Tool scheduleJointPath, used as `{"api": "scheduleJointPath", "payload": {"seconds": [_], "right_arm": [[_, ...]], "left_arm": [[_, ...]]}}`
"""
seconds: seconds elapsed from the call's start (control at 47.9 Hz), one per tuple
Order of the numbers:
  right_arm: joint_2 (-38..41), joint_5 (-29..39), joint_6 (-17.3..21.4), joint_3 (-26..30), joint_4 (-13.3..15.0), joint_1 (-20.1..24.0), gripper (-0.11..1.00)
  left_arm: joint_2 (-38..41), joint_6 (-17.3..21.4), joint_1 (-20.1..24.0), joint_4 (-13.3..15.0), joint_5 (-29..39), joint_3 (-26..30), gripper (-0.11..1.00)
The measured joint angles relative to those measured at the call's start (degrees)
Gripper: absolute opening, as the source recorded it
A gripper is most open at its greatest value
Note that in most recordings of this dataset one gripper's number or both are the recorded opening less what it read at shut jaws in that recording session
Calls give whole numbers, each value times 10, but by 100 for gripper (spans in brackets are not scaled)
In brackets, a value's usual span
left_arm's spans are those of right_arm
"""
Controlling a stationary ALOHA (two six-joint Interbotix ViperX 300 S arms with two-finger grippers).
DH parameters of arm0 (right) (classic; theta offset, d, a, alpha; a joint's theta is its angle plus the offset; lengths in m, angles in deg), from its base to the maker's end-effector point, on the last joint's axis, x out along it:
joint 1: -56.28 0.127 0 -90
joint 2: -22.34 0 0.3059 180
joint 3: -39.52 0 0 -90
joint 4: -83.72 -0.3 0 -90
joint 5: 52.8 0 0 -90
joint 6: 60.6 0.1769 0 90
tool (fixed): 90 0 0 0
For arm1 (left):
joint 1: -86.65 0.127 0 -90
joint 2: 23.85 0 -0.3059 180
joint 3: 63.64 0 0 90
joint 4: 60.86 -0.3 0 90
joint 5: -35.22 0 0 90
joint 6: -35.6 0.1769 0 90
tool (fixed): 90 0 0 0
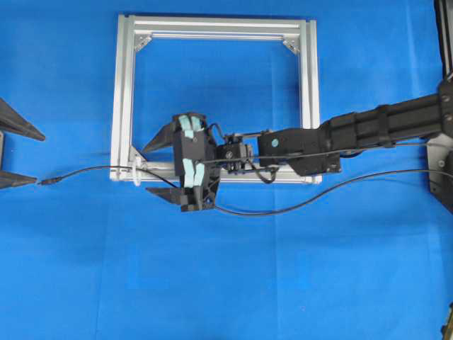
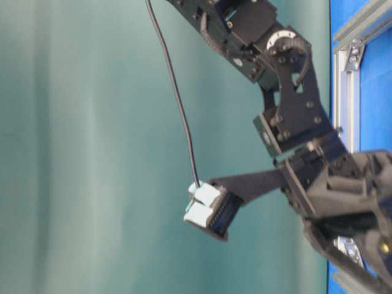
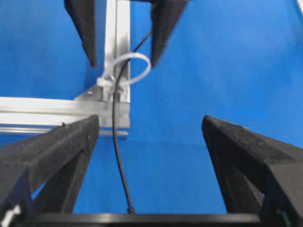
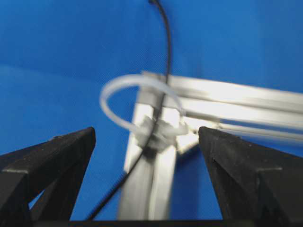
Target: Insert the wire through the string loop located on the left side.
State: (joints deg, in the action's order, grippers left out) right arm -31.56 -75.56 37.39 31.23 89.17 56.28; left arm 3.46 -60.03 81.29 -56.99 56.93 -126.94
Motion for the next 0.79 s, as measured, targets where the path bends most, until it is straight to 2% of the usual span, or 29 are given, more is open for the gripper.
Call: {"api": "scheduleJointPath", "payload": {"seconds": [0.459,0.793], "right_arm": [[-115,28,0,-47,-1,-2,96],[-141,53,-1,-48,0,-3,96]], "left_arm": [[0,1,0,0,-2,0,85],[0,3,0,0,-2,0,85]]}}
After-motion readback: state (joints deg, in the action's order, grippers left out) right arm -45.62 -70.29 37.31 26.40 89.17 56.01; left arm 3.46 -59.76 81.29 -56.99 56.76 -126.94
